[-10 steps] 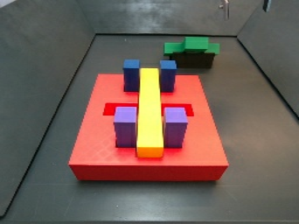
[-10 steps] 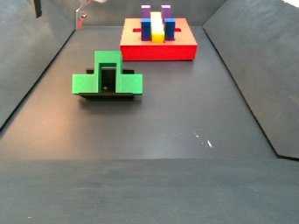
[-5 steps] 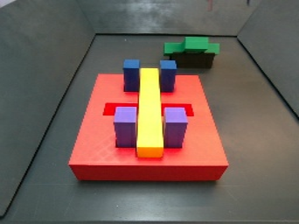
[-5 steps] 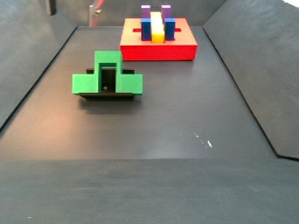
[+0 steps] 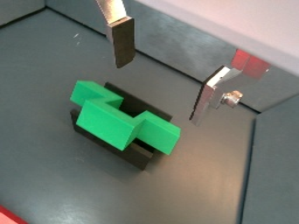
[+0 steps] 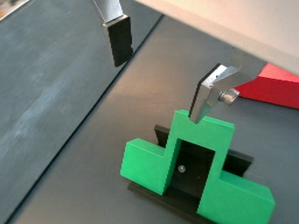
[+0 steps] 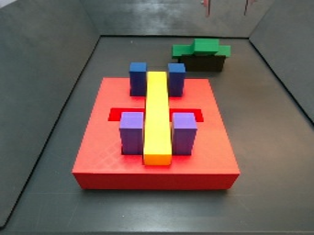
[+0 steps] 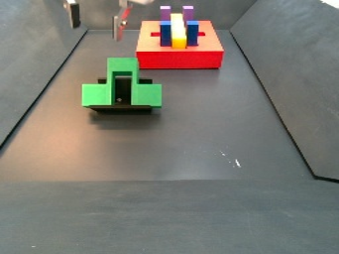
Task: Pick up the green object. Move up. Place the green object on the fixture. Regrasp the green object. Move to above the board. Insert the green object.
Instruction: Regrasp the green object.
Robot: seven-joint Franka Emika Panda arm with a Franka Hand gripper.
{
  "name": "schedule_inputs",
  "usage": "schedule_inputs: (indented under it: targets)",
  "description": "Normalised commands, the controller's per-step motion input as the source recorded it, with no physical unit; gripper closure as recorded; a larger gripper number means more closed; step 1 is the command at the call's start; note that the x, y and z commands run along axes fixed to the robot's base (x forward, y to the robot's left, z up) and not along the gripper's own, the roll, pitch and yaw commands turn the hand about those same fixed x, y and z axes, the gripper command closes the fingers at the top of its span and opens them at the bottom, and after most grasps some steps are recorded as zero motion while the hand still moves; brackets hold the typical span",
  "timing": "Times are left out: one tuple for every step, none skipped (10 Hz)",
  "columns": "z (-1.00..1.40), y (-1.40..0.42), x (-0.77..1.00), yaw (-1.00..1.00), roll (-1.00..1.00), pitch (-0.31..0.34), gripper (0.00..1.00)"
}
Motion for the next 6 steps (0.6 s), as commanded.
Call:
schedule_inputs:
  targets:
    - [-0.32, -0.01, 0.17, 0.92, 0.03, 0.000, 0.00]
    - [-0.34, -0.01, 0.13, 0.95, 0.03, 0.000, 0.00]
    - [-0.33, 0.00, 0.13, 0.95, 0.03, 0.000, 0.00]
    - [-0.37, -0.05, 0.13, 0.94, 0.05, 0.000, 0.00]
    - [-0.15, 0.00, -0.30, 0.47, -0.09, 0.000, 0.00]
    - [0.00, 0.10, -0.65, 0.11, -0.07, 0.000, 0.00]
